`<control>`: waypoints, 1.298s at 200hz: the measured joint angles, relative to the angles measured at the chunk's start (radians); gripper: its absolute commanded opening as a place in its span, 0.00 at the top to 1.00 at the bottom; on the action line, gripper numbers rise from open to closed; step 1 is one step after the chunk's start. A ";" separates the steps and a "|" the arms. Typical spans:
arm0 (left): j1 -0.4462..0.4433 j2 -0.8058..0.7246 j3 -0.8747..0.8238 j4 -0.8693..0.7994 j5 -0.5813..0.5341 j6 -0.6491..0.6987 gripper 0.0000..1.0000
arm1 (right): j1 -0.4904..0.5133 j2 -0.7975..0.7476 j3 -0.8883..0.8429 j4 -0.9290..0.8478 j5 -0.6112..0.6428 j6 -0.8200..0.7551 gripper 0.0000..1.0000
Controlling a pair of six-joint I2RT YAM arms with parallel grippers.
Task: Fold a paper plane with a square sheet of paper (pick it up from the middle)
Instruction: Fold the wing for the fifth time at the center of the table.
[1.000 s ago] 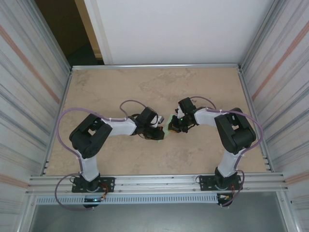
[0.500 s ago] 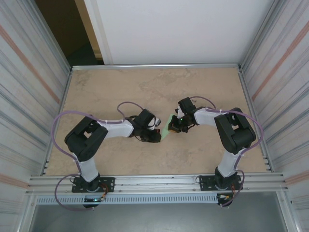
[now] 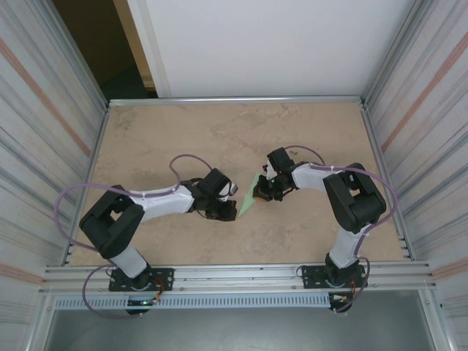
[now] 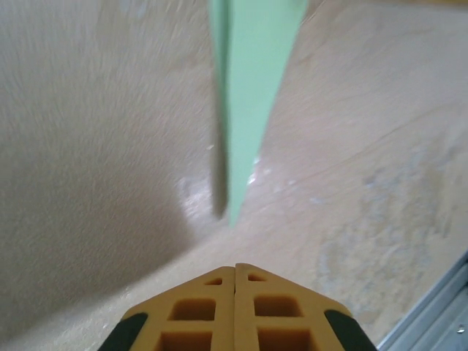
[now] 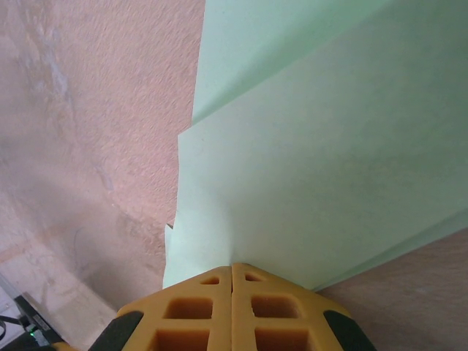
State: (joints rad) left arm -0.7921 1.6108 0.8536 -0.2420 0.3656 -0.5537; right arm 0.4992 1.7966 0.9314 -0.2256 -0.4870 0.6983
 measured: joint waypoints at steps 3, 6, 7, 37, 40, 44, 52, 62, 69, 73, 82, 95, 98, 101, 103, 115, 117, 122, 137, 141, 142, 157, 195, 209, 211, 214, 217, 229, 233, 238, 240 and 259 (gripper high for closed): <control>0.001 -0.005 0.001 0.007 0.000 0.000 0.96 | 0.004 0.000 0.000 0.000 0.000 0.000 0.93; 0.002 -0.007 0.002 0.016 0.000 -0.001 0.96 | 0.009 -0.002 0.000 0.000 0.001 0.001 0.93; 0.002 -0.008 0.003 0.018 0.000 -0.001 0.96 | 0.010 -0.002 0.000 0.000 0.001 0.001 0.93; 0.013 0.029 0.049 0.099 0.012 -0.012 0.97 | 0.031 -0.008 -0.007 0.000 0.000 0.019 0.93; 0.013 0.039 0.055 0.107 0.015 -0.013 0.97 | 0.031 -0.008 -0.007 0.000 -0.001 0.021 0.93; 0.013 0.054 0.063 0.119 0.018 -0.016 0.97 | 0.031 -0.008 -0.007 0.000 -0.001 0.025 0.93; 0.014 0.082 0.074 0.143 0.026 -0.021 0.98 | 0.031 -0.008 -0.007 0.000 -0.001 0.027 0.93; 0.013 0.114 0.079 0.169 0.035 -0.028 0.98 | 0.031 -0.008 -0.007 0.000 -0.002 0.029 0.93; 0.013 0.134 0.079 0.180 0.039 -0.032 0.98 | 0.030 -0.008 -0.007 0.000 -0.002 0.031 0.93; 0.013 0.146 0.079 0.184 0.043 -0.035 0.98 | 0.030 -0.008 -0.007 0.000 -0.002 0.031 0.93; 0.013 0.164 0.079 0.190 0.049 -0.040 0.99 | 0.029 -0.009 -0.007 0.000 -0.005 0.031 0.93; 0.013 0.180 0.079 0.192 0.053 -0.046 1.00 | 0.027 -0.010 -0.007 0.000 -0.005 0.032 0.93; 0.013 0.182 0.079 0.192 0.053 -0.046 1.00 | 0.027 -0.010 -0.007 0.000 -0.006 0.033 0.93; 0.013 0.183 0.079 0.191 0.053 -0.047 1.00 | 0.026 -0.010 -0.007 0.000 -0.008 0.033 0.93; 0.013 0.183 0.079 0.191 0.053 -0.047 1.00 | 0.025 -0.011 -0.007 0.000 -0.008 0.034 0.93; 0.013 0.184 0.079 0.191 0.052 -0.047 1.00 | 0.020 -0.013 -0.007 0.001 -0.008 0.034 0.92; 0.013 0.184 0.079 0.191 0.052 -0.048 1.00 | 0.019 -0.014 -0.007 0.001 -0.008 0.034 0.93; 0.013 0.184 0.079 0.190 0.052 -0.049 1.00 | 0.016 -0.018 -0.007 0.001 -0.008 0.033 0.92; 0.013 0.185 0.075 0.186 0.048 -0.049 1.00 | 0.000 -0.039 -0.007 0.000 -0.006 0.026 0.92; 0.013 0.187 0.074 0.185 0.047 -0.049 1.00 | -0.006 -0.047 -0.007 0.000 -0.003 0.020 0.92; 0.013 0.187 0.073 0.184 0.046 -0.049 1.00 | -0.006 -0.049 -0.007 0.000 -0.003 0.019 0.92; 0.014 0.195 0.066 0.183 0.045 -0.050 1.00 | -0.024 -0.074 -0.004 0.000 0.007 -0.011 0.92; 0.016 0.196 0.066 0.184 0.045 -0.050 1.00 | -0.037 -0.060 0.052 -0.023 0.031 -0.094 0.93; 0.016 0.196 0.066 0.184 0.045 -0.050 1.00 | -0.037 -0.043 0.069 -0.027 0.031 -0.115 0.93; 0.016 0.196 0.066 0.183 0.045 -0.050 1.00 | -0.037 -0.040 0.071 -0.029 0.031 -0.117 0.93; 0.016 0.196 0.066 0.184 0.045 -0.050 1.00 | -0.037 -0.035 0.074 -0.031 0.031 -0.122 0.92; 0.016 0.196 0.066 0.183 0.045 -0.050 1.00 | -0.038 -0.032 0.077 -0.032 0.031 -0.126 0.93; 0.016 0.196 0.066 0.183 0.045 -0.050 1.00 | -0.042 -0.015 0.084 -0.039 0.031 -0.136 0.92; 0.016 0.196 0.066 0.183 0.045 -0.050 1.00 | -0.043 -0.011 0.084 -0.040 0.032 -0.138 0.92; 0.016 0.196 0.066 0.183 0.045 -0.050 1.00 | -0.045 -0.005 0.085 -0.042 0.033 -0.140 0.92; 0.016 0.196 0.066 0.183 0.045 -0.050 1.00 | -0.047 -0.003 0.086 -0.044 0.034 -0.141 0.92; 0.017 0.196 0.066 0.183 0.045 -0.050 1.00 | -0.057 0.016 0.086 -0.051 0.038 -0.151 0.93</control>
State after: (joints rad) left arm -0.7750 1.8069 0.9199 -0.0586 0.4107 -0.6033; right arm 0.4423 1.8130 1.0176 -0.2768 -0.4488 0.5476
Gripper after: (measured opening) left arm 0.049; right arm 0.077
